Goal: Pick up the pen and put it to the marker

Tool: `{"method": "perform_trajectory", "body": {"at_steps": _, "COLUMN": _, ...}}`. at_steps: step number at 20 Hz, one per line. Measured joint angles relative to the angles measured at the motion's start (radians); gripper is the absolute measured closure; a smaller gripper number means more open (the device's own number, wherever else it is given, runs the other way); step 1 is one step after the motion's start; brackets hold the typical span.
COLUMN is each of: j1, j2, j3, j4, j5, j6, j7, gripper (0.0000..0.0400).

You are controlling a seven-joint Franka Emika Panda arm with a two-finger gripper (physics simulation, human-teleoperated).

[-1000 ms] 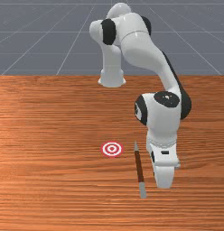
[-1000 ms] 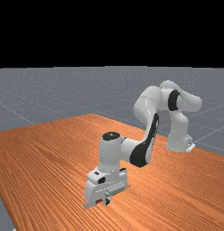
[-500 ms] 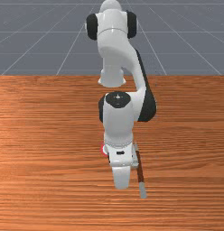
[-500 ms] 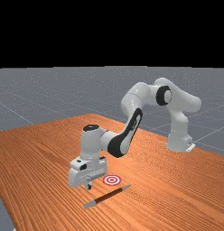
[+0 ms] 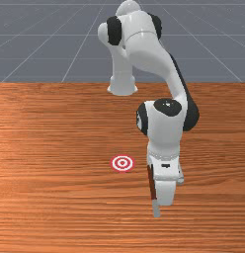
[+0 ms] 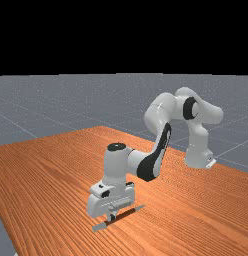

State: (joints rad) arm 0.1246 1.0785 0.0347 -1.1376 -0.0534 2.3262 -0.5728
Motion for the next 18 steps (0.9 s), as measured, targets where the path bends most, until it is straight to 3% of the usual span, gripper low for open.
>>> {"method": "perform_trajectory", "body": {"at_steps": 2, "j1": 0.0, "j2": 0.039, "j3": 0.004, "j4": 0.081, "j5": 0.005, "j6": -0.079, "j7": -0.006, "gripper": 0.04}}
{"method": "perform_trajectory", "body": {"at_steps": 5, "j1": 0.002, "j2": 0.105, "j3": 0.006, "j4": 0.162, "j5": 0.006, "j6": -0.101, "j7": -0.008, "gripper": 0.04}}
{"method": "perform_trajectory", "body": {"at_steps": 7, "j1": 0.006, "j2": 0.08, "j3": -0.003, "j4": 0.078, "j5": 0.003, "j6": -0.011, "j7": 0.015, "gripper": 0.04}}
{"method": "perform_trajectory", "body": {"at_steps": 11, "j1": 0.002, "j2": 0.085, "j3": 0.005, "j4": 0.085, "j5": 0.0, "j6": -0.015, "j7": -0.015, "gripper": 0.04}}
{"method": "perform_trajectory", "body": {"at_steps": 18, "j1": -0.181, "j2": 0.055, "j3": 0.059, "j4": 0.027, "j5": -0.014, "j6": 0.003, "j7": -0.369, "gripper": 0.04}}
